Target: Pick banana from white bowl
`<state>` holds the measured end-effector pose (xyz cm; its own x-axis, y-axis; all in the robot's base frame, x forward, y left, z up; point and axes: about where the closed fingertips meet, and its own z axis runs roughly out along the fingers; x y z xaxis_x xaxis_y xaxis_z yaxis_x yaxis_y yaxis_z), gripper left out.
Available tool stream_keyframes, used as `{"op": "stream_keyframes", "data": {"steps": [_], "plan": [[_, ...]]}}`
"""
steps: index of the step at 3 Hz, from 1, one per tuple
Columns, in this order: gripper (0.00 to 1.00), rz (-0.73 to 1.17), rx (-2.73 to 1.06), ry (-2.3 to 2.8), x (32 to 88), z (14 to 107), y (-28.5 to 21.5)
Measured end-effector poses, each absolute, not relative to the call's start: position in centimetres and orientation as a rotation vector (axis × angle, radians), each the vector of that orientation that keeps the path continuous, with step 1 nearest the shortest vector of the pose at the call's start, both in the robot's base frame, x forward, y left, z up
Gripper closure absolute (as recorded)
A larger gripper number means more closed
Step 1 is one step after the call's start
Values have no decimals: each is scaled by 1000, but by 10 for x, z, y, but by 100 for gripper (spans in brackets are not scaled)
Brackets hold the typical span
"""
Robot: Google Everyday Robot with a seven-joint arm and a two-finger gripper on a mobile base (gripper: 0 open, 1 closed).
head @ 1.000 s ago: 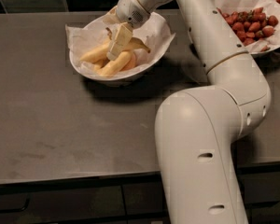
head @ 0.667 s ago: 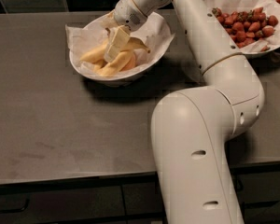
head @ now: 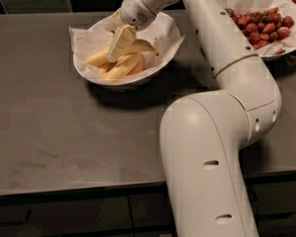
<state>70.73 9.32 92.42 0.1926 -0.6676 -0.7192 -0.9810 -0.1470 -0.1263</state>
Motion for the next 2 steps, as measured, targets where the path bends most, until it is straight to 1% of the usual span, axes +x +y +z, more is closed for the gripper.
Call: {"op": "stream_keyframes", "data": {"steps": [2], "plan": [[24,561,-1854,1533,714,954,79]]}}
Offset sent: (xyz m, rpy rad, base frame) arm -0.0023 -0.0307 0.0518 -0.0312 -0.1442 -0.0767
